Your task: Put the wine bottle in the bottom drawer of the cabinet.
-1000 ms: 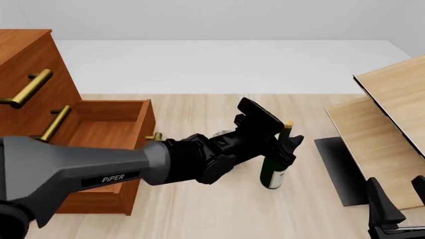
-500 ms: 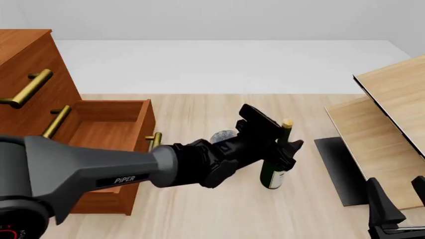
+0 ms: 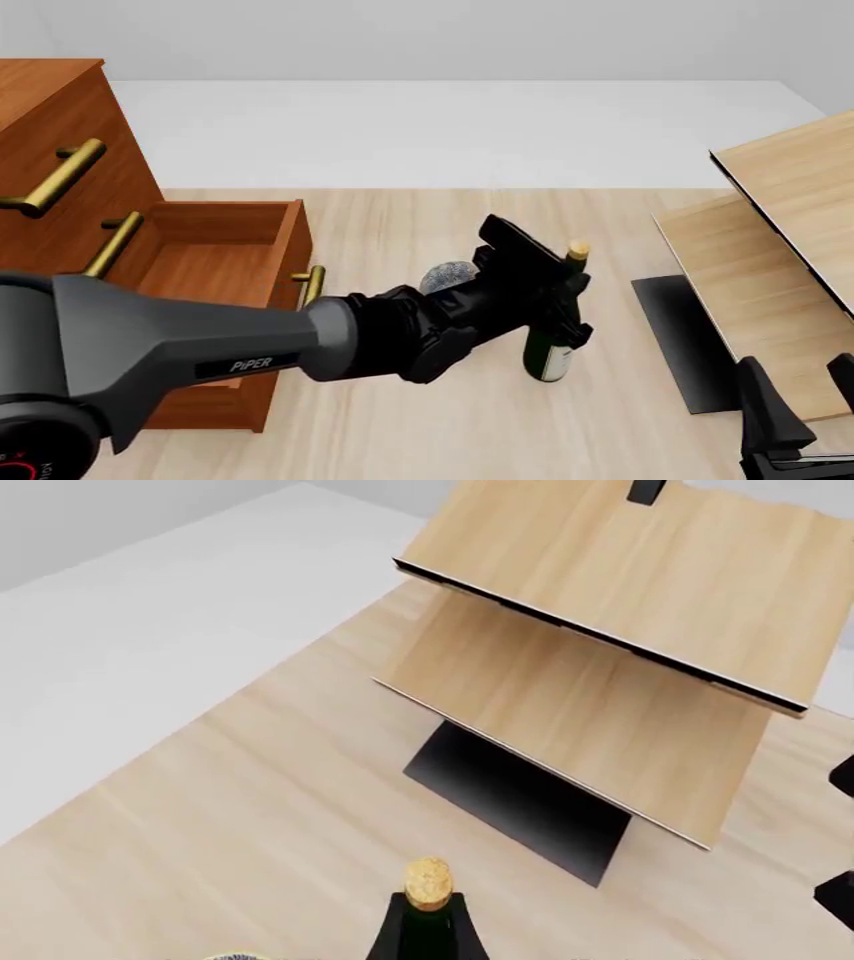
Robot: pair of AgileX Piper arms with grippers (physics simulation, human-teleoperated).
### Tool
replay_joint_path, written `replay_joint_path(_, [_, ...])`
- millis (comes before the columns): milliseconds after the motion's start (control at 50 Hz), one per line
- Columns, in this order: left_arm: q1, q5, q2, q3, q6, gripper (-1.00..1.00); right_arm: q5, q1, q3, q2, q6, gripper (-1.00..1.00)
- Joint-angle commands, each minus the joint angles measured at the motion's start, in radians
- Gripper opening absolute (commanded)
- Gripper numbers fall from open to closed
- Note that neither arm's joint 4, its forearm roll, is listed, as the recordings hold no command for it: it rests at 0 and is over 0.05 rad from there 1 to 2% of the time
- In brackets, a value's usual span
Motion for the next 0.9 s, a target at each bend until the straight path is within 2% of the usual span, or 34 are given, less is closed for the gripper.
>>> replay_joint_path(20, [-0.002,0.004,-0.016,0.001,0.009,-1.00,-0.001,0.000,0.000,0.000,-0.002,1.00])
replay_joint_path(480, [-0.003,0.060,-0.124,0.007,0.059,-1.00,-0.001,0.000,0.000,0.000,-0.003,1.00])
replay_joint_path(900, [0.022,0.155,-0.403,0.064,0.133,-1.00,-0.004,0.003,0.000,0.000,-0.006,1.00])
